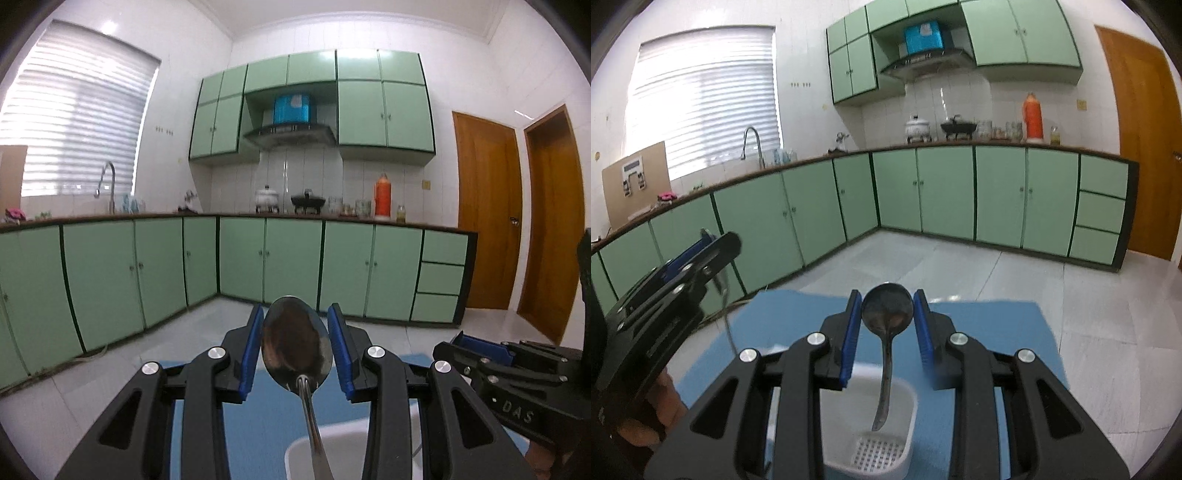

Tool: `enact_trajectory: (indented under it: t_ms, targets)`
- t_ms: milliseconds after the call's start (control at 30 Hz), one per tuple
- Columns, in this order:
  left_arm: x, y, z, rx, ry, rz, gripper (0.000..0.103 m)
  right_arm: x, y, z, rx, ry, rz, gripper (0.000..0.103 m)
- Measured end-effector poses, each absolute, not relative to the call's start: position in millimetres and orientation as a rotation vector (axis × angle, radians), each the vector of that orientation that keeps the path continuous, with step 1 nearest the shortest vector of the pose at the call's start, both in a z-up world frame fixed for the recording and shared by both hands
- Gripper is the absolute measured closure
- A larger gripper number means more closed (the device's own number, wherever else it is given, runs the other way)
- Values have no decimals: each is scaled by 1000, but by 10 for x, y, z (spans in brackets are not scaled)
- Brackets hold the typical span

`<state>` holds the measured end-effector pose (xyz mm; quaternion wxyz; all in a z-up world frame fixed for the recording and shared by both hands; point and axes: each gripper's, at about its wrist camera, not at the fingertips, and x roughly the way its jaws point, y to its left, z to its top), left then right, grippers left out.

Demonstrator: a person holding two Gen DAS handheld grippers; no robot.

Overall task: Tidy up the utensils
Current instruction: 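Carry both spoons over the white holder and open both tools to drop them in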

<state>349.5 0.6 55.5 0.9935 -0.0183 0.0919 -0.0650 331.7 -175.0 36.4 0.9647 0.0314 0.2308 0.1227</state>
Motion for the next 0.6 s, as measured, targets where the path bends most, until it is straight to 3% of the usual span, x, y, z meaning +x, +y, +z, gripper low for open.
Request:
enact_trajectory:
  t_ms: [167, 267, 333, 467, 600]
  targets:
    - [3457, 52, 384, -33, 232, -130, 65, 3222, -1719, 177, 65, 495, 247, 75]
    - [3404, 85, 329, -46, 248, -128, 53, 3170, -1708, 153, 62, 492, 236, 73]
    - [3332, 115, 299, -49, 253, -130, 50, 3081, -1715, 152, 60, 472, 227, 61]
    - [3155, 202, 287, -62, 269, -122, 37, 2888, -1792, 208, 75, 445, 205, 51]
    - [2958, 324, 293, -65, 320, -90, 25, 2649, -1906, 231, 73, 426, 153, 32]
